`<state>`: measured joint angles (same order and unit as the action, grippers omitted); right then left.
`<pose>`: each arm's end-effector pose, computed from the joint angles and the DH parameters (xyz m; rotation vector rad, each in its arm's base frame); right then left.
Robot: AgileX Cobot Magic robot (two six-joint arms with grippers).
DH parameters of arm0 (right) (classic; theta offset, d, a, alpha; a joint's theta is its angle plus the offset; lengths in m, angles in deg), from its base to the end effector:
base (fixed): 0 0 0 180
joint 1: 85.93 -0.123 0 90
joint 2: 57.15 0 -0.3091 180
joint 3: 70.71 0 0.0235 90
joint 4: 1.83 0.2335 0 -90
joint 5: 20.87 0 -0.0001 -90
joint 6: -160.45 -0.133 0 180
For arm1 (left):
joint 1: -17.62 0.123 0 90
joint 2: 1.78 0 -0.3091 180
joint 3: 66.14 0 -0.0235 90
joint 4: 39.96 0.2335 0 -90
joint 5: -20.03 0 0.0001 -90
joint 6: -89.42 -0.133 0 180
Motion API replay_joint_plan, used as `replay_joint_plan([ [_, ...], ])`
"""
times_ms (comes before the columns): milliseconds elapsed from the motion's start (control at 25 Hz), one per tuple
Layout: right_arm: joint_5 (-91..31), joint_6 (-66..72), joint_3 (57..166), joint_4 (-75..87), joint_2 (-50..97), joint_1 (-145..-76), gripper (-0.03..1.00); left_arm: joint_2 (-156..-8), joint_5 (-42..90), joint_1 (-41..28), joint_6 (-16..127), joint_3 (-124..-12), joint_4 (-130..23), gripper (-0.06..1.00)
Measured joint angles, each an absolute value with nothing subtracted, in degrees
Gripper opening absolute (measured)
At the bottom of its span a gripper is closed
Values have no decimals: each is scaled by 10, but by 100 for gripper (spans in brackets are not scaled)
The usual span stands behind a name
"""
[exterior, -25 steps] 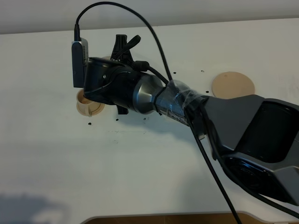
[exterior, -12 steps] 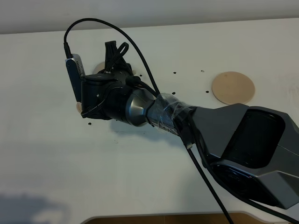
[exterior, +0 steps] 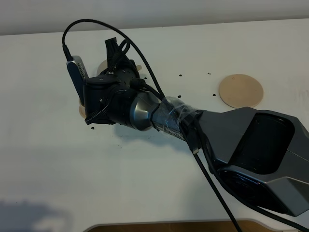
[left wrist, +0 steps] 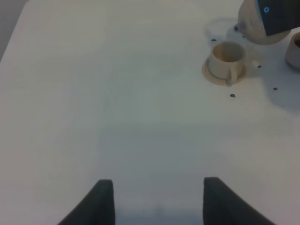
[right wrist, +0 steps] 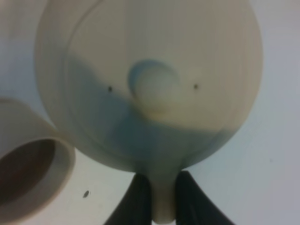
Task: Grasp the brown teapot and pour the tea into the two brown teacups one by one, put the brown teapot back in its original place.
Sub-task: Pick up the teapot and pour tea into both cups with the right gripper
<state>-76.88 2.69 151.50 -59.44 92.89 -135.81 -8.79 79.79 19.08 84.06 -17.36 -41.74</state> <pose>0.4256 0.3605 0.1492 -1.8800 1.5943 -1.0808 -0.0069 -0.0037 0.2540 0.0699 2.0153 0.0387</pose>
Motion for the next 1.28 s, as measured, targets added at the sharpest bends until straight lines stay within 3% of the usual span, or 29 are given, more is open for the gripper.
replay_joint_plan([
  [1280, -765, 105, 1515, -706, 945, -1382, 12, -88, 798, 191, 841, -174, -417, 46],
])
